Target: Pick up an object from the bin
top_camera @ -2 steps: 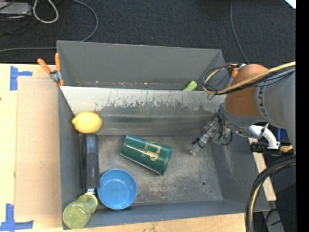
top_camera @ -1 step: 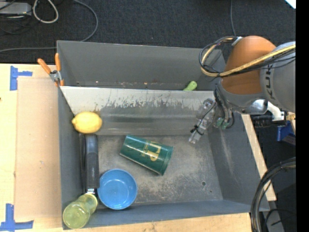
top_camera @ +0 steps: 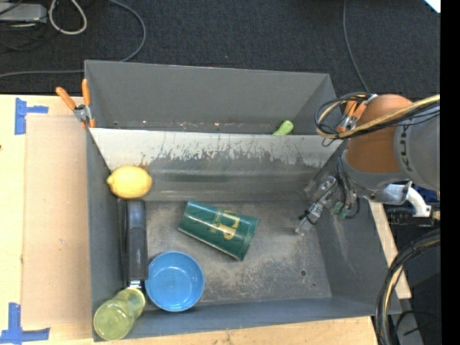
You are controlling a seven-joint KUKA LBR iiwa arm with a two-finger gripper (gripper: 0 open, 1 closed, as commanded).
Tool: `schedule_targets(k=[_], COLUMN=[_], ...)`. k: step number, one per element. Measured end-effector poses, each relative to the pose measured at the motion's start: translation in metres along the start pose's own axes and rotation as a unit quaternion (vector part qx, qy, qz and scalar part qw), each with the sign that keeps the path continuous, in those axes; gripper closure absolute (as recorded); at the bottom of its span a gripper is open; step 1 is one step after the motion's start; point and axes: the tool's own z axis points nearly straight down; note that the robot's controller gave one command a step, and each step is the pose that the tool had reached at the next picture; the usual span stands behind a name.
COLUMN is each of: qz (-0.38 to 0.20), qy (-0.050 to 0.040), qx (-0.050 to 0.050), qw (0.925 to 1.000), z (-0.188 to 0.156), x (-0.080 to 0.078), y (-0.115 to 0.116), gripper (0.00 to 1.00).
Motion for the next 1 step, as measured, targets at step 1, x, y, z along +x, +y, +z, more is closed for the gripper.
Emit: schedule_targets(k=[1], qz=[-0.082], qy=[-0.0147], qx=[-0.011], qw=[0.9965], z=[-0.0298], x=[0.0095], y=[0.0245], gripper=[0.0])
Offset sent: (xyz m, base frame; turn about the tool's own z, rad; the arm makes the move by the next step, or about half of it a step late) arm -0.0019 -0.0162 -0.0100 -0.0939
